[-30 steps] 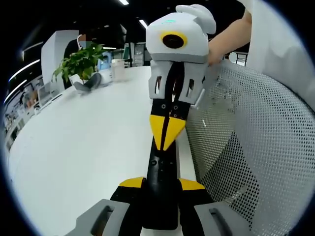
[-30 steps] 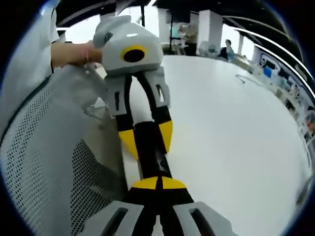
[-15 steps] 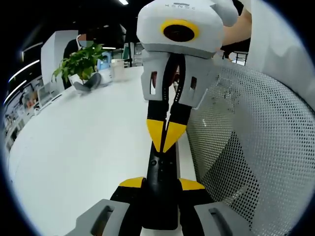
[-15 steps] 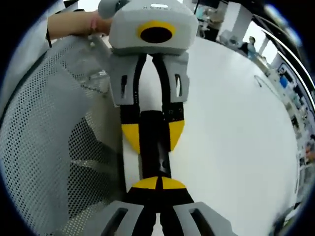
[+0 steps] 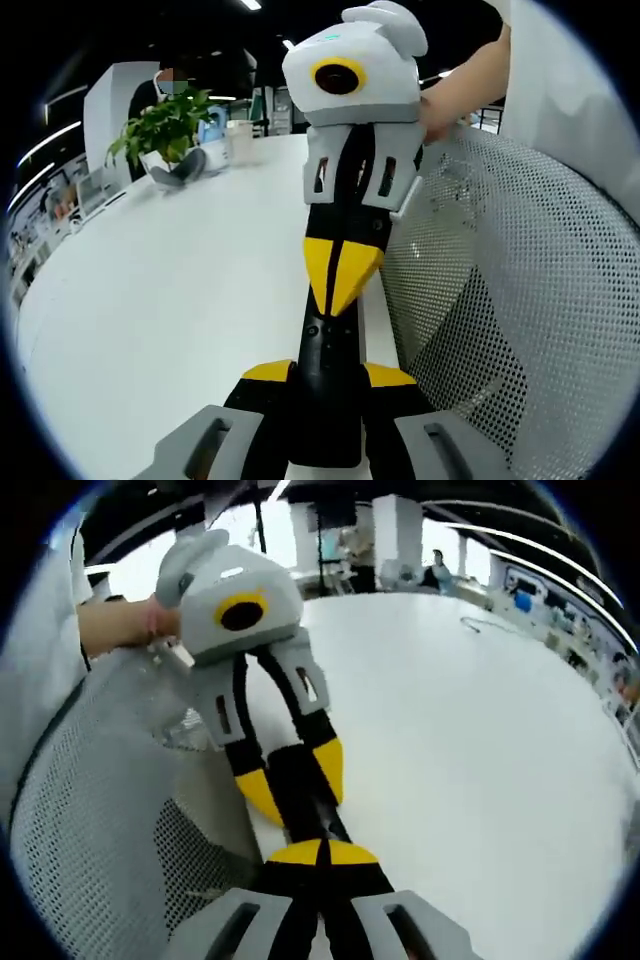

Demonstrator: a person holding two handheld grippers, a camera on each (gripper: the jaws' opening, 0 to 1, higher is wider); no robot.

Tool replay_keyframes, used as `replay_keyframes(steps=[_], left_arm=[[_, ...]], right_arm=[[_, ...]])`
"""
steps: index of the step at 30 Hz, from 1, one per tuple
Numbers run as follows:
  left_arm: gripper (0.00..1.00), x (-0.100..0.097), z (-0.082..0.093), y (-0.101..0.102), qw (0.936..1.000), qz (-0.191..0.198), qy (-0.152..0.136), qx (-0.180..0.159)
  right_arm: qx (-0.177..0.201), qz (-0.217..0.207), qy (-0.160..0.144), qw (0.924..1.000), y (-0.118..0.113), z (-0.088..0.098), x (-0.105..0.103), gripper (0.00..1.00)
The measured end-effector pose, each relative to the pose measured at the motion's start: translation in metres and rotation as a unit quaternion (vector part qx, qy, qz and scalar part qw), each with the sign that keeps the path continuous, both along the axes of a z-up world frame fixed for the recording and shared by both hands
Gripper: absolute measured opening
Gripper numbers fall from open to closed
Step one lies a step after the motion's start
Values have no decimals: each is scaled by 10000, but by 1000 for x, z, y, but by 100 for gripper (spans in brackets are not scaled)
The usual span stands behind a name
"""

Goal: Press the specified remote control buttons in sequence, fully releasing each button before pressing the next.

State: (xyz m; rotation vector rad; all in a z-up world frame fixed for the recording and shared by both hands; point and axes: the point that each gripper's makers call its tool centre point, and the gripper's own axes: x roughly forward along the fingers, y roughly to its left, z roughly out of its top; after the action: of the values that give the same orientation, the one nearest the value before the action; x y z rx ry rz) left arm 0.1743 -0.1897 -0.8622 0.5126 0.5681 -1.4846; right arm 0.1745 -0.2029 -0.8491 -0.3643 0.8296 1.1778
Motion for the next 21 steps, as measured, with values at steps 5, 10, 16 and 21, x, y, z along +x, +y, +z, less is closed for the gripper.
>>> replay_keyframes(steps=[5, 10, 16, 21], left_arm=[[25, 0, 0, 0, 10000, -13, -5, 7], [25, 0, 0, 0, 10000, -14, -8, 10], [25, 0, 1, 0, 10000, -20, -11, 20], [25, 0, 0, 0, 10000, -14, -7, 16]], right_arm=[[-416, 417, -334, 9977, -1, -4, -3, 0], [-878, 804, -543, 9914, 1, -5, -4, 0], [-1054, 840, -467, 9898, 1, -6, -2, 0], [-1042, 716, -488, 9908, 0, -6, -3, 0]])
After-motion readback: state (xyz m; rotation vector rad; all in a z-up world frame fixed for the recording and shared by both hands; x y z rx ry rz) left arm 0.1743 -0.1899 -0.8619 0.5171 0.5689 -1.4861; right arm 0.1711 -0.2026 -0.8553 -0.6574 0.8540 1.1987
